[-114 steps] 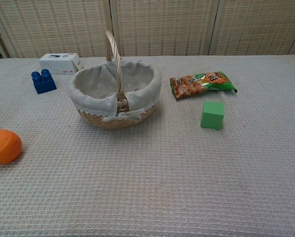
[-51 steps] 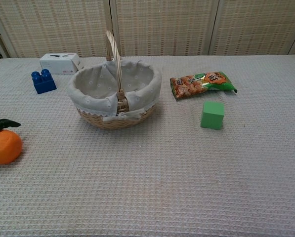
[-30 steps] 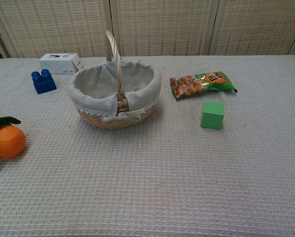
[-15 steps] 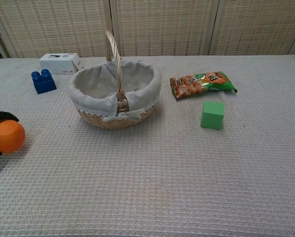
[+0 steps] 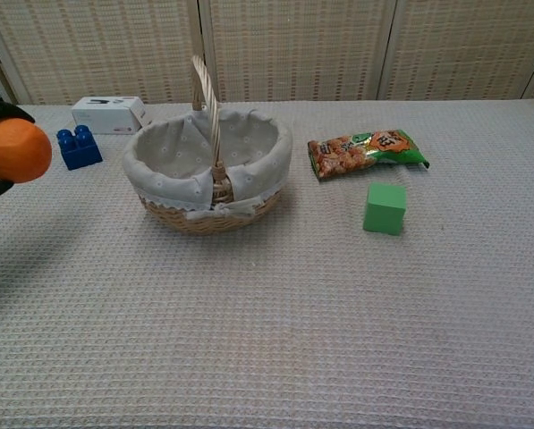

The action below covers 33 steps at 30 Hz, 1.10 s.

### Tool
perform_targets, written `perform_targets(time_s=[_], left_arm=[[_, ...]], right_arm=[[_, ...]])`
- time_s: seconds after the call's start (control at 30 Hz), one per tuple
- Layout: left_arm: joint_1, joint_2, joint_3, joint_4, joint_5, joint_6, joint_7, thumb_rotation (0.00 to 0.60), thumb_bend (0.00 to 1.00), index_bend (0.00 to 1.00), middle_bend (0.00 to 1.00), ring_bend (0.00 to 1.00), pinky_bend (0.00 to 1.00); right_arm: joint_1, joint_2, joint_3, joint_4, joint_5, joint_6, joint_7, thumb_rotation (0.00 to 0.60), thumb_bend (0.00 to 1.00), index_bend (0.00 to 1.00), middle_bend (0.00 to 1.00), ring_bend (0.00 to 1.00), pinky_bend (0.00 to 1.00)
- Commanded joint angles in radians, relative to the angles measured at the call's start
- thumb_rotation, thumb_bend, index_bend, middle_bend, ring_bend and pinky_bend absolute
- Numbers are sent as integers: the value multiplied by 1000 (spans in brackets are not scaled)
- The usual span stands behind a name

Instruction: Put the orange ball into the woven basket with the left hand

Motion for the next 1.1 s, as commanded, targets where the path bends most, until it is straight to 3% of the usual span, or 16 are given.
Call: perform_targets(time_s=[0.03,0.7,1.1], left_arm=[[-36,-18,-35,-13,-3,-2,-15,600,491,487,443,530,504],[-255,-194,-146,77,-178,-159,115,600,497,518,467,552,513],[-274,-205,-160,44,-240,-123,154,600,496,518,467,554,517]], right_arm=[[0,0,-1,0,-1,0,1,600,268,0,0,0,135],[10,5,-6,-2,-2,-23,-5,600,268,0,0,0,135],[13,8,-5,-4,4,-29,-2,600,268,0,0,0,135]])
